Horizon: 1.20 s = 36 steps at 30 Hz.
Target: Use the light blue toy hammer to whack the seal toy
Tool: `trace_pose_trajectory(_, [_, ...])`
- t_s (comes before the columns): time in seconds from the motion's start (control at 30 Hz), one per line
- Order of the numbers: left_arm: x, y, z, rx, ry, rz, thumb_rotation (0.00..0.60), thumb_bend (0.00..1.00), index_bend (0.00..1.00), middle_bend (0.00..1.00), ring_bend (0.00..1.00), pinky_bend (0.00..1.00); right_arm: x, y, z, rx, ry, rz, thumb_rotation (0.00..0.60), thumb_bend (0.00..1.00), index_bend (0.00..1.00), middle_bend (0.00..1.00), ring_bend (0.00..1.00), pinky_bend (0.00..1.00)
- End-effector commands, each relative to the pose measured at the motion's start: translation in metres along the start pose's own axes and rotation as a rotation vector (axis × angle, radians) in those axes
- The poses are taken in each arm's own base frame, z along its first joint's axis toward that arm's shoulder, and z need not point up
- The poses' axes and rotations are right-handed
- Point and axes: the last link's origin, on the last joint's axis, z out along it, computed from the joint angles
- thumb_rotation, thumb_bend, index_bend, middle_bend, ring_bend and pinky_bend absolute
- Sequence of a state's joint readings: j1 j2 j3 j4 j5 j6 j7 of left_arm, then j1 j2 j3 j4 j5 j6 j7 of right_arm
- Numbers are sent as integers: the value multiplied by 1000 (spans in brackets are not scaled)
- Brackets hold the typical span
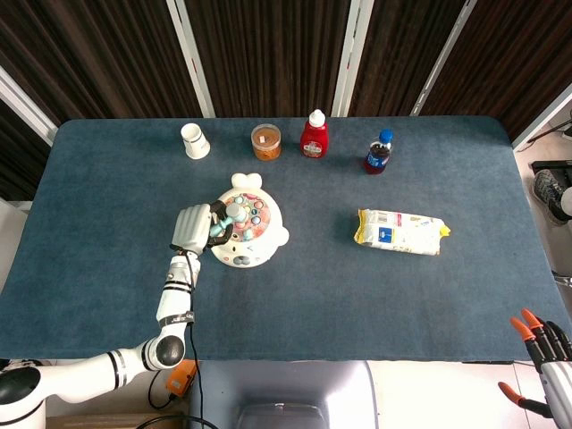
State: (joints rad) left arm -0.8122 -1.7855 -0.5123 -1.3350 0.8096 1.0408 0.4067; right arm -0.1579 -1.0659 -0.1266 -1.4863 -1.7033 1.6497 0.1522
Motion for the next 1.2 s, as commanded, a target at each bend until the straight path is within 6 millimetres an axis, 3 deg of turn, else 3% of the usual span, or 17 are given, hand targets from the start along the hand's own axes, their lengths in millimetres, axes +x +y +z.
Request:
trace_pose_trajectory(0.03, [-8,-1,5,6,-29,17,600,785,714,914,767,1000,0,1,1,-5,0,3,600,173,0,38,0,57])
trace_pose_trajectory(0.5, [-11,-20,15,55,-37,44,600,804,715,914,767,1000,0,2,2,-8,-7,1,600,173,0,38,0,58])
trace_pose_trajectory(1.2, [-25,-12,18,52,-70,40,600,802,714,914,767,1000,-2,1,5,-11,-15,-2,600,173,0,38,0,57])
